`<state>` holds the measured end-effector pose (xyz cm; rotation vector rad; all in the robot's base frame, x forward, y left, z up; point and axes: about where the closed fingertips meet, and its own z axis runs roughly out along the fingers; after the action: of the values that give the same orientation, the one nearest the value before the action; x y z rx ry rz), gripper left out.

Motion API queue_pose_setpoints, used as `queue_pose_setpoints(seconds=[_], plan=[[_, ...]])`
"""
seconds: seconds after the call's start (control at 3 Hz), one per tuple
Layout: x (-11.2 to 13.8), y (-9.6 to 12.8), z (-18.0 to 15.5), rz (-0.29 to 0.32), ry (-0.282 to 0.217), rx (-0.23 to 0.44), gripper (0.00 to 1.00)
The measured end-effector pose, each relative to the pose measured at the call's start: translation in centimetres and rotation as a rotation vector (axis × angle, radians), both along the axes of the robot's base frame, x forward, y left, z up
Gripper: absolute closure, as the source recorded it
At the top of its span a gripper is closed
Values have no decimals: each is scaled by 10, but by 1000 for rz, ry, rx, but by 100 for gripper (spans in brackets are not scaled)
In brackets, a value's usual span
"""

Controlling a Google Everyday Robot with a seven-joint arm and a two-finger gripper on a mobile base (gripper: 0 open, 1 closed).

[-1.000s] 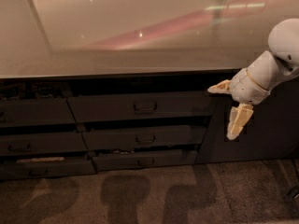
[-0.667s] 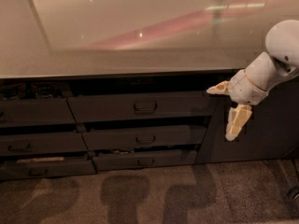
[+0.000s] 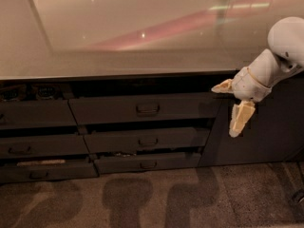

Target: Open top drawer

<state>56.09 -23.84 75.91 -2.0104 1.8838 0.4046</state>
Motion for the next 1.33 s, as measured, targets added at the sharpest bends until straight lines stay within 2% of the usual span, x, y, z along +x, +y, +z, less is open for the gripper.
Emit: queue_pose_setpoints(seconds=[0.67, 1.0, 1.33], plan=[[8, 6, -10, -83, -53, -219, 0], [8, 6, -10, -83, -53, -219, 0], [42, -4, -36, -100, 9, -286, 0]])
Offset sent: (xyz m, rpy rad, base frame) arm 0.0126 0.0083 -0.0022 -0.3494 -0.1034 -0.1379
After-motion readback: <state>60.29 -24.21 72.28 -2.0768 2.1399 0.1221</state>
